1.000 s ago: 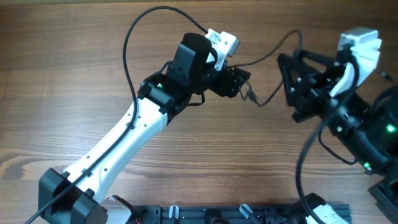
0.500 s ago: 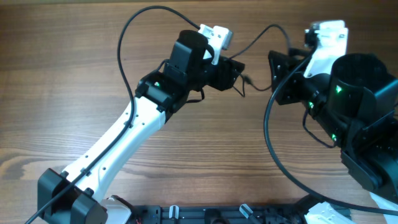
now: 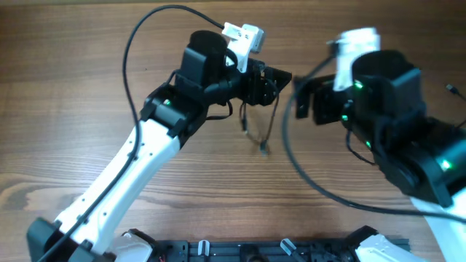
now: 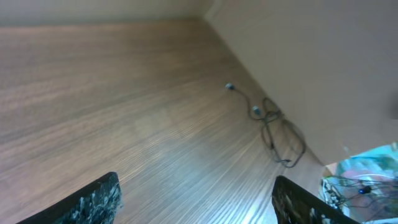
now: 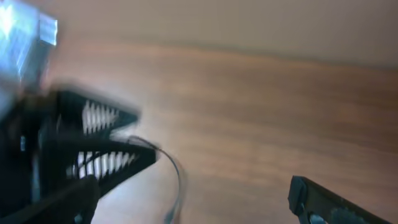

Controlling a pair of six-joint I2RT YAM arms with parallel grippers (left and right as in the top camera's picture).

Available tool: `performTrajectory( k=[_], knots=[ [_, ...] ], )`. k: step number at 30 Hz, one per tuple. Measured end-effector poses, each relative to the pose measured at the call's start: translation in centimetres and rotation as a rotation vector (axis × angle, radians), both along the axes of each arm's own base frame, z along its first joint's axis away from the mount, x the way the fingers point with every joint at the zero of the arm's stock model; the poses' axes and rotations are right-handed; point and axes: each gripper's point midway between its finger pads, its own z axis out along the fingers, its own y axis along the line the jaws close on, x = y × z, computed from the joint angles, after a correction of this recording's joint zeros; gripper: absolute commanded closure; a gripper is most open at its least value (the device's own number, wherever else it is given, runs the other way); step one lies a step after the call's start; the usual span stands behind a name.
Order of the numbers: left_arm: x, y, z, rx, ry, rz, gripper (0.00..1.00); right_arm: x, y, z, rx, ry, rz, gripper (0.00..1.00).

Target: Untangle cables

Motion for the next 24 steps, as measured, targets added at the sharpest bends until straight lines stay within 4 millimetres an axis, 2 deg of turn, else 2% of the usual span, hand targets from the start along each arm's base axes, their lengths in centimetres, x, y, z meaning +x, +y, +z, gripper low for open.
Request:
performTrajectory(
  k=[2, 5, 11, 15, 17, 19, 21, 24],
  knots=[
    [-0.5, 0.2, 1.1, -0.017, -0.018, -0.01, 0.19, -0.6, 1.7, -1.4, -0.026, 0.056, 0.128, 0.0],
    [-0.7, 0.8, 1.7, -0.024, -0.029, -0.005, 0.19, -1.7, 3.1, -3.2, -0.062, 0.129, 0.271, 0.0],
    [0.2, 2.6, 0.5, 0.013, 0.017, 0.048, 0.21, -2.4, 4.5, -4.6, -0.092, 0.176, 0.4, 0.0],
    [2.4, 5.7, -0.4, 0.062, 0.022, 0.174, 0.23, -2.2, 5.2, -4.1, -0.076, 0.148, 0.439, 0.0],
    [3.9, 7.9, -0.7, 0.084, 0.021, 0.254, 0.23, -2.2, 6.0, -3.5, -0.042, 0.125, 0.471, 0.0],
    [4.5, 9.2, -1.0, 0.097, 0.031, 0.294, 0.24, -2.0, 7.0, -2.7, -0.006, 0.089, 0.507, 0.0],
    [4.8, 10.3, -1.3, 0.11, 0.043, 0.325, 0.24, -2.1, 7.9, -1.9, 0.031, 0.063, 0.549, 0.02],
    [4.8, 10.6, -1.7, 0.12, 0.056, 0.335, 0.24, -2.4, 9.3, -1.1, 0.084, 0.039, 0.623, 0.07]
  ],
)
